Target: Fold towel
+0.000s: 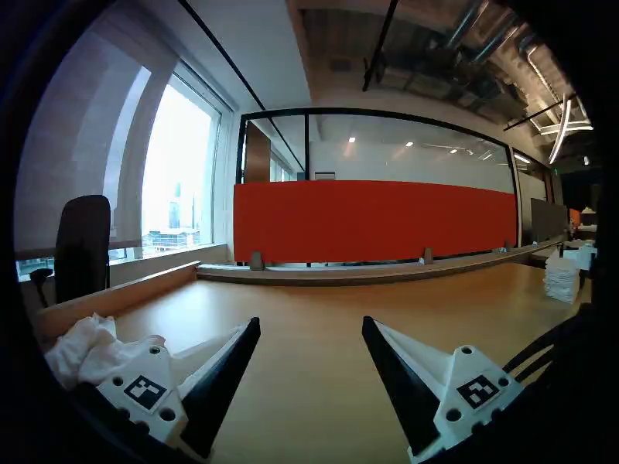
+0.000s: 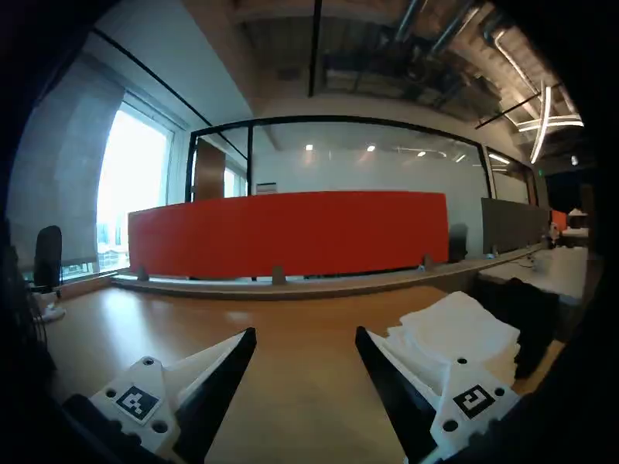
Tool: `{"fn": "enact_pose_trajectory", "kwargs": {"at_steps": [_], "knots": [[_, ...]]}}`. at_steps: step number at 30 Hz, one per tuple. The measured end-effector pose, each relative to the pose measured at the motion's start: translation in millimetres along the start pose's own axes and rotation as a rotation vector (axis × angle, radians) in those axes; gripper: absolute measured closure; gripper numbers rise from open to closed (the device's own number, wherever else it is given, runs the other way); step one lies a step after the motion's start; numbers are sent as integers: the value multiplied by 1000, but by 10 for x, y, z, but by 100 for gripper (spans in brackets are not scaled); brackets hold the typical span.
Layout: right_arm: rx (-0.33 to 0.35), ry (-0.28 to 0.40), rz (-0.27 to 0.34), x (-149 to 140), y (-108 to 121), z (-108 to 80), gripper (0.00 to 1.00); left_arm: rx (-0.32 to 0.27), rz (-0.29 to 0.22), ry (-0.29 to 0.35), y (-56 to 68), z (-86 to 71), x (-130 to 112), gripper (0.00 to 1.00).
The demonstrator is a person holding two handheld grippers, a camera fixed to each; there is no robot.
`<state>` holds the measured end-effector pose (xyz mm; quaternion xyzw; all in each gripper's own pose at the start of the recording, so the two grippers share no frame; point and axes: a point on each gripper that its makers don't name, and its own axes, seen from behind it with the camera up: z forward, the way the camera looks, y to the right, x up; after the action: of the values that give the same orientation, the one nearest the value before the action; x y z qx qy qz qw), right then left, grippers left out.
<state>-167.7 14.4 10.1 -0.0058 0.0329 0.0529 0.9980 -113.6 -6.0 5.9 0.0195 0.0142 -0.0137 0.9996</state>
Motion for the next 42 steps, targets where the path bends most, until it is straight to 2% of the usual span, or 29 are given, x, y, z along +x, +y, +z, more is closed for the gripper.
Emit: {"fn": "enact_pose_trajectory", "kwargs": {"at_steps": [12, 18, 27, 42], "knots": [[10, 1, -1, -109, -74, 21, 0, 0, 0, 0, 2, 6, 1, 2], [9, -6, -21, -166, -91, 4, 0, 0, 0, 0, 4, 4, 3, 2], [10, 9, -43, -143, -140, -11, 0, 0, 0, 0, -4, 4, 1, 2], [15, 10, -43, -132, -165, -17, 0, 0, 0, 0, 1, -1, 4, 2]]}}
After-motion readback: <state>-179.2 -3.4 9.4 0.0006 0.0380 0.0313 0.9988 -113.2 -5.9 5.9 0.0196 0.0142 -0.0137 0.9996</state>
